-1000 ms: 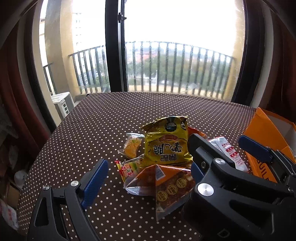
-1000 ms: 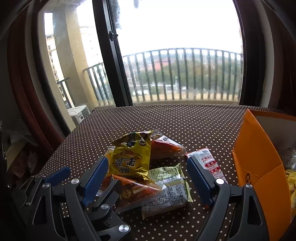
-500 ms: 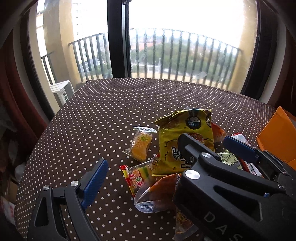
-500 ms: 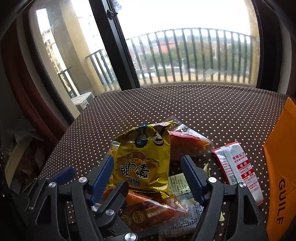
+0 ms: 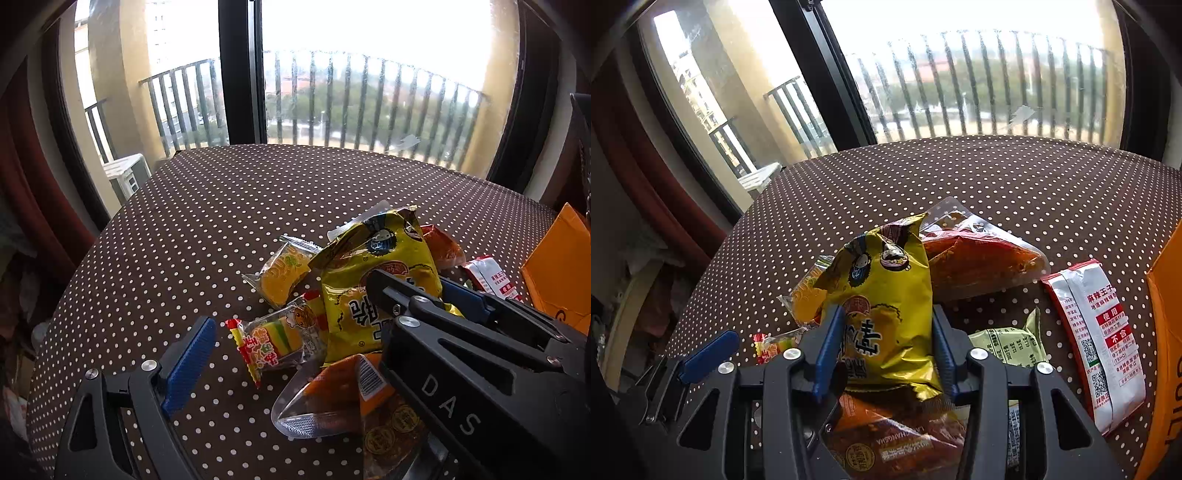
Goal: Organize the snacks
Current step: 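Grasp the yellow snack bag with the right tool, then grasp the orange triangular pack with the left tool while the right tool holds the yellow bag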
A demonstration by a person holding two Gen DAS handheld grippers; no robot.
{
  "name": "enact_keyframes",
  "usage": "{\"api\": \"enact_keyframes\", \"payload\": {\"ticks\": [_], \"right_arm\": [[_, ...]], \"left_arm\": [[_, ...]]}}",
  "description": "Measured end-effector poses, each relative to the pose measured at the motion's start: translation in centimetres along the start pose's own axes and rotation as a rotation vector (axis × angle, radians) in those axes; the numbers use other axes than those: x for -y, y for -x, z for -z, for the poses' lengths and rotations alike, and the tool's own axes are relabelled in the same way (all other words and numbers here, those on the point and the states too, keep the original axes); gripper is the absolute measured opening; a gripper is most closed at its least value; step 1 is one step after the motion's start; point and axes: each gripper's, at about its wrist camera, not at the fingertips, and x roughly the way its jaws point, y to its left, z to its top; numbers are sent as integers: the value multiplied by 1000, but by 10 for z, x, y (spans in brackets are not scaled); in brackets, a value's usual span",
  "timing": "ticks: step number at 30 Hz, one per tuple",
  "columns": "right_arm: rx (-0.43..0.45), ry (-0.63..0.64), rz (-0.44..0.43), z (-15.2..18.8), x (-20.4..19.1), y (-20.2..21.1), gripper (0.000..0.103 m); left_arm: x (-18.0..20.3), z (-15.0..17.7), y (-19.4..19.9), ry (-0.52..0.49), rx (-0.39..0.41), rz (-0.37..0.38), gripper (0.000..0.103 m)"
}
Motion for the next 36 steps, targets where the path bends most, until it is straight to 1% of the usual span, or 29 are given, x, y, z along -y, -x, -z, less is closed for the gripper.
{"api": "enact_keyframes", "payload": {"ticks": [1, 4, 7, 12, 16, 21, 25, 30, 33, 36], "right_arm": [[8, 3, 3, 2, 0, 4, 39], [52, 30, 23, 9, -1, 21, 34], [105, 52, 57, 18, 0, 39, 33], [174, 60, 130, 36, 8, 63, 33], [182, 57, 133, 44, 18, 72, 33], [188, 46, 121, 52, 26, 79, 33], [192, 44, 128, 60, 32, 87, 33], [197, 31, 146, 63, 37, 89, 33], [184, 25, 156, 67, 42, 88, 33], [185, 24, 167, 71, 46, 90, 33]], "left_arm": [[1, 2, 3, 4, 7, 6, 92], [5, 7, 12, 12, 21, 28, 92], [10, 15, 18, 21, 31, 52, 93], [20, 31, 21, 25, 32, 65, 93], [28, 41, 25, 37, 35, 61, 95], [42, 50, 31, 25, 36, 58, 95], [51, 59, 32, 7, 36, 58, 96], [68, 69, 34, -53, 52, 22, 100], [76, 74, 32, -84, 51, 21, 102], [81, 78, 30, -96, 57, 2, 102]]}}
